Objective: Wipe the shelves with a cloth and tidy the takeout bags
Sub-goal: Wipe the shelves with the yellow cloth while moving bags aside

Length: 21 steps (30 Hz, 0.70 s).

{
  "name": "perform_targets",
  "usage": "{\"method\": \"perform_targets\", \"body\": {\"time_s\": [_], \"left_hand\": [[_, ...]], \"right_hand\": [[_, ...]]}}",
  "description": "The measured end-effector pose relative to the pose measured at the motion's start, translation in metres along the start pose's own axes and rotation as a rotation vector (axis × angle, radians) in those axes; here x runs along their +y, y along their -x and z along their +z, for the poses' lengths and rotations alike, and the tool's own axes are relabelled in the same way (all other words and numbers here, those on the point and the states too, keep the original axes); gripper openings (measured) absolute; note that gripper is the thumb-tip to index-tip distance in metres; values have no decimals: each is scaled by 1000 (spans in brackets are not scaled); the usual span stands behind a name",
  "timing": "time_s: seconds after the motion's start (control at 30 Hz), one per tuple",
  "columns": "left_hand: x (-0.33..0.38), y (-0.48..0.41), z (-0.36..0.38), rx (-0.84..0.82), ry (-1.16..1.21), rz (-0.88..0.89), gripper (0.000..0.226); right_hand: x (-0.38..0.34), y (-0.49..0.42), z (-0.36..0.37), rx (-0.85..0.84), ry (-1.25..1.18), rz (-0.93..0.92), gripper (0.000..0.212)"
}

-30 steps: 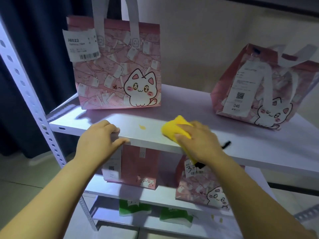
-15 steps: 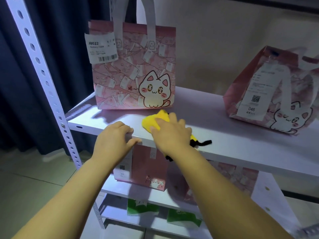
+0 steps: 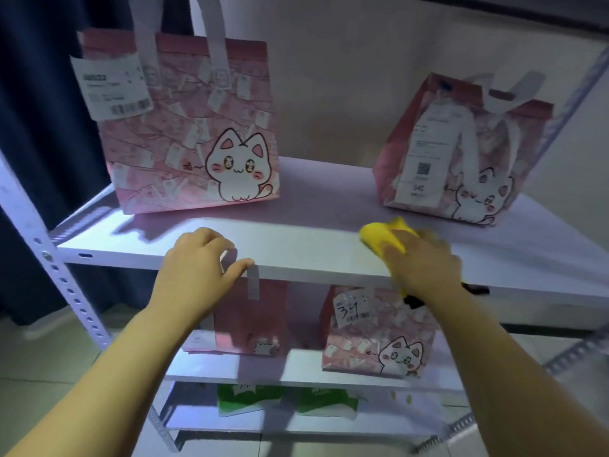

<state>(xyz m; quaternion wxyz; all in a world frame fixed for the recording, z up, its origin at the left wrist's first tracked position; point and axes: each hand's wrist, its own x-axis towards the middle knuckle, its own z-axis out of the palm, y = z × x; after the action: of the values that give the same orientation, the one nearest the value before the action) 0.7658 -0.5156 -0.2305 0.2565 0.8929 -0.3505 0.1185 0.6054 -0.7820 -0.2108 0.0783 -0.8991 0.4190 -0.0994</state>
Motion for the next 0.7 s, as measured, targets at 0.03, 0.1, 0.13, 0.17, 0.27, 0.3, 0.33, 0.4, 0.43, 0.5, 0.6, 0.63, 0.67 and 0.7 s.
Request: {"method": "perform_targets", "body": {"time_s": [0.03,0.1,0.13,0.17,0.27,0.3,0.33,0.4,0.43,0.5,0.6,0.63,0.67,0.7], "left_hand": [[5,-1,3,-7,17,8,28],[13,-3,8,-31,29,31,26],[17,-4,11,-44,27,45,26],[20,-5,13,-54,27,57,26],[32,-8,20,-60,38,88,27],[35,-8,22,-57,34,99,27],[38,-8,24,-51,24,108,28],[41,-7,27,-30,8,116,28],[40,-6,27,-19,11,115,27],[37,-4,26,-8,32,113,27],[32,-2,26,-14,62,119,26],[32,-1,26,-13,69,122,26],[32,0,26,-10,72,127,27],[31,1,26,-8,71,134,27]], "right_hand": [[10,-3,-1,18,6,83,46],[12,-6,1,57,49,176,46],[5,-6,4,74,72,188,43],[-5,-5,7,81,80,168,42],[-44,3,19,51,72,-63,40],[-54,7,22,31,67,-157,40],[-59,11,24,12,61,-240,42],[-54,15,20,-29,21,-351,44],[-46,15,15,-51,-16,-374,44],[-22,12,7,-58,-61,-324,44],[15,3,-2,15,-2,-55,45],[20,0,-1,36,17,23,45],[20,-3,1,47,32,76,44],[16,-5,4,54,45,113,43]]}}
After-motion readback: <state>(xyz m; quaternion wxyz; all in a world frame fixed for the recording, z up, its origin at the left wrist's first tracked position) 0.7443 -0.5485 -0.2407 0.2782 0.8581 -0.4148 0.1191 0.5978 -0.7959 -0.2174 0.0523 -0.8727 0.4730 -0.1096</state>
